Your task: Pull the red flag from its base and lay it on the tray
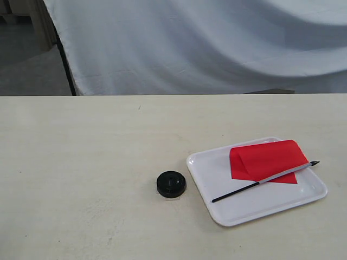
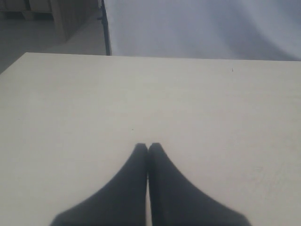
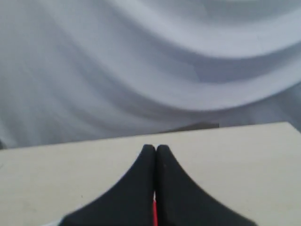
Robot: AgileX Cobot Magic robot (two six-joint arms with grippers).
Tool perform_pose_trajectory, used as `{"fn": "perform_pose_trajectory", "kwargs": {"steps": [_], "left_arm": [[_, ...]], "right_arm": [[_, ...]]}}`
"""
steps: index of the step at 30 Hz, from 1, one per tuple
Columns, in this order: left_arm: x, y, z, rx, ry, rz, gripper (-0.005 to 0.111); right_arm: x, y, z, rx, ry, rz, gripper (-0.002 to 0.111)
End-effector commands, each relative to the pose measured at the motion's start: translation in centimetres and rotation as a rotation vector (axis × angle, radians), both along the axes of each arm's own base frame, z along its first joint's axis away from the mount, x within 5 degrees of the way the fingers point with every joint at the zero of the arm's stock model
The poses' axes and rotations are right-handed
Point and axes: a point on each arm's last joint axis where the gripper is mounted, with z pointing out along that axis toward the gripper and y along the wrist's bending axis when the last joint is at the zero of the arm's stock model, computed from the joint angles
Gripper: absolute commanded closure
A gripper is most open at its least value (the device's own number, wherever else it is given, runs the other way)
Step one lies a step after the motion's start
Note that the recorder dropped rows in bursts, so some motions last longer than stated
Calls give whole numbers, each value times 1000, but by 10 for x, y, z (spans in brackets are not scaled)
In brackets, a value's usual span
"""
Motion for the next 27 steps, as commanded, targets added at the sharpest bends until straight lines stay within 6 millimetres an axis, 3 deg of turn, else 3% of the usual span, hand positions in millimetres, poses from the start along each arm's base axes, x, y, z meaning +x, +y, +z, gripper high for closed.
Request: {"fn": "perform_pose_trajectory", "kwargs": {"steps": [1,7,13,24,27], "left_arm": [[0,0,0,1,-2,-9,107],[0,0,0,1,-2,-9,107],[0,0,0,1,-2,-9,107],[0,0,0,1,-2,-9,107],[0,0,0,1,-2,-9,107]], "right_arm": [[-30,1,-5,-12,-195,-15,109],[-66,4,2,-37,-381,-16,109],[-89,6,5,-45,-488,-14,109],[-89,6,5,-38,-487,-11,109],[-88,6,2,36,-460,2,109]]}}
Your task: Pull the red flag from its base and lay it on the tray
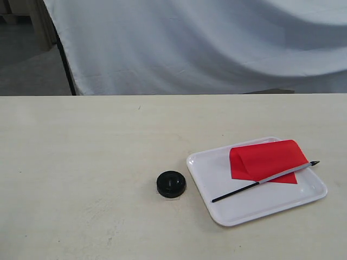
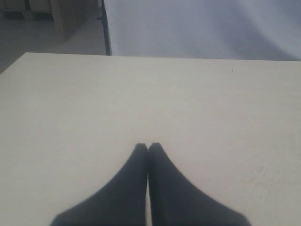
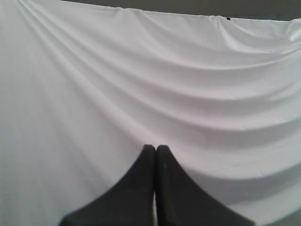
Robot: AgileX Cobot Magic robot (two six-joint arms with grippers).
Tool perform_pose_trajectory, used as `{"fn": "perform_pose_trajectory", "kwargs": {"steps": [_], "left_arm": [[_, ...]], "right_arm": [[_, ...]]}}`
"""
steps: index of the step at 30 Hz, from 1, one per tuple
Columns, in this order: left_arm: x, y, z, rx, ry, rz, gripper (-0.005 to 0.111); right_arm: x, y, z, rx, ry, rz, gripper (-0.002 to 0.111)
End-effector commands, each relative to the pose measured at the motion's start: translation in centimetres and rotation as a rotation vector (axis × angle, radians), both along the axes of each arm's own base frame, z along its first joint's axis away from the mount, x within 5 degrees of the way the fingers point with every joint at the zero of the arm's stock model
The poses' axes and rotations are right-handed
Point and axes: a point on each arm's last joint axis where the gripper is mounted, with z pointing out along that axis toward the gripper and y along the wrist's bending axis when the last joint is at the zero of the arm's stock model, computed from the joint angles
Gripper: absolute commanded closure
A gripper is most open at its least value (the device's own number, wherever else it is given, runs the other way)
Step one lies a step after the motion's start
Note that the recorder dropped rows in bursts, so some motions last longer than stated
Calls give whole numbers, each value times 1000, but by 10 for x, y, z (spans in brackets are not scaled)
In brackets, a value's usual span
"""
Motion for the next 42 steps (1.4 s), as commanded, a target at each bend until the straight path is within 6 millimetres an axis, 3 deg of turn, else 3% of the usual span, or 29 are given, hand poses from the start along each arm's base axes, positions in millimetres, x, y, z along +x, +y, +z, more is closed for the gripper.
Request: {"fn": "perform_pose_trajectory", "kwargs": {"steps": [1,6,10,12,20,42], "left_arm": [[0,0,0,1,-2,-9,107],[0,0,0,1,-2,-9,107],[0,0,0,1,-2,-9,107],[0,0,0,1,-2,-9,107],[0,0,0,1,-2,-9,107],[0,0,0,1,-2,-9,107]], "right_arm": [[2,0,-7,113,63,45,109],[15,0,-44,112,195,35,109],[26,-2,-89,95,272,17,109],[26,-1,-95,85,345,19,109],[26,-1,-101,-35,419,-7,109],[26,-1,-107,-25,480,-1,109]]}}
